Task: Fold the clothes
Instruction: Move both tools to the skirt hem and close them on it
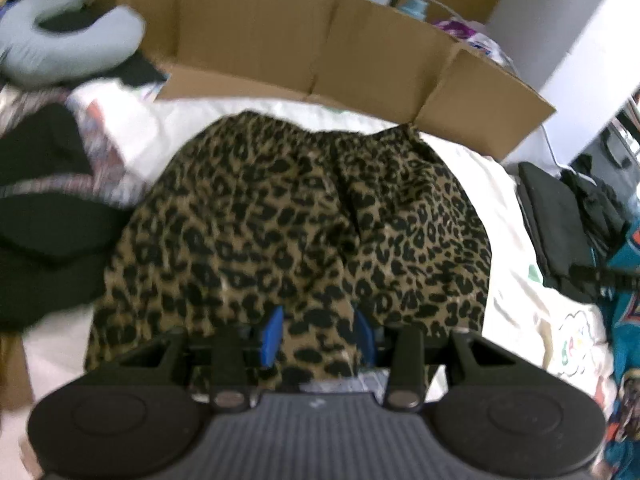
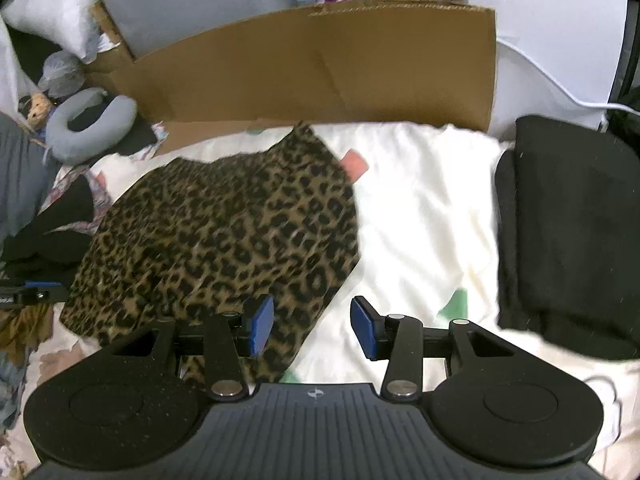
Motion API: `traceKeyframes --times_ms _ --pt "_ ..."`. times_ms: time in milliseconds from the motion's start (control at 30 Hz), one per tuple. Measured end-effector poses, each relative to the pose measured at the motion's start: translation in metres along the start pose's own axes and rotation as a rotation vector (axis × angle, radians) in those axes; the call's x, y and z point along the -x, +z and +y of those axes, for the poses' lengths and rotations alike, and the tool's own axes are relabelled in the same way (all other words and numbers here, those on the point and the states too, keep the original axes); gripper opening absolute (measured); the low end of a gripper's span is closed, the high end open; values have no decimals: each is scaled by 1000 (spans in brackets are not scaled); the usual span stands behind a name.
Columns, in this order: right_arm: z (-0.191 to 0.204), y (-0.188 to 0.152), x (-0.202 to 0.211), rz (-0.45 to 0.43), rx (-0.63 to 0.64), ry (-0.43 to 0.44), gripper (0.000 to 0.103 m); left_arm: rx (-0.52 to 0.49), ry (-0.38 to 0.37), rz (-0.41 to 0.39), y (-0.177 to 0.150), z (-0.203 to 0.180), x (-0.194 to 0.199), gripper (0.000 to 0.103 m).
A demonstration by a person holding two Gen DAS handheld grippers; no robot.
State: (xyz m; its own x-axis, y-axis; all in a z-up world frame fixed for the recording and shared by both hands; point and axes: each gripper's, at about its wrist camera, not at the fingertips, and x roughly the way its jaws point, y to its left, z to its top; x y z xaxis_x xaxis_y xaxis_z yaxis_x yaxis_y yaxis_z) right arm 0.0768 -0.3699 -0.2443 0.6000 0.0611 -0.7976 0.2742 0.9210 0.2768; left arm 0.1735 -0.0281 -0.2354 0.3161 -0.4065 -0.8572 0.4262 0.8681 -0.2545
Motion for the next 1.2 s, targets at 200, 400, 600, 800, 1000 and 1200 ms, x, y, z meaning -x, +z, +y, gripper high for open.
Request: traceKeyframes --times_ms 200,400,600,800,1000,1200 --pt "10 -24 9 7 -8 24 50 34 -3 36 -8 2 11 42" --pt "13 -43 10 25 -28 41 51 -32 -1 52 -21 -5 14 42" --pt "11 -55 4 43 -57 54 51 -75 -3 22 -35 2 4 42" --pt "6 -62 -10 62 -69 59 51 -137 -7 26 -58 6 -17 42" --pt "0 -71 -29 86 -89 72 52 -126 -20 71 -76 10 -34 42" --pt "-6 -87 -59 133 -135 111 52 -153 -42 104 -88 3 -49 42"
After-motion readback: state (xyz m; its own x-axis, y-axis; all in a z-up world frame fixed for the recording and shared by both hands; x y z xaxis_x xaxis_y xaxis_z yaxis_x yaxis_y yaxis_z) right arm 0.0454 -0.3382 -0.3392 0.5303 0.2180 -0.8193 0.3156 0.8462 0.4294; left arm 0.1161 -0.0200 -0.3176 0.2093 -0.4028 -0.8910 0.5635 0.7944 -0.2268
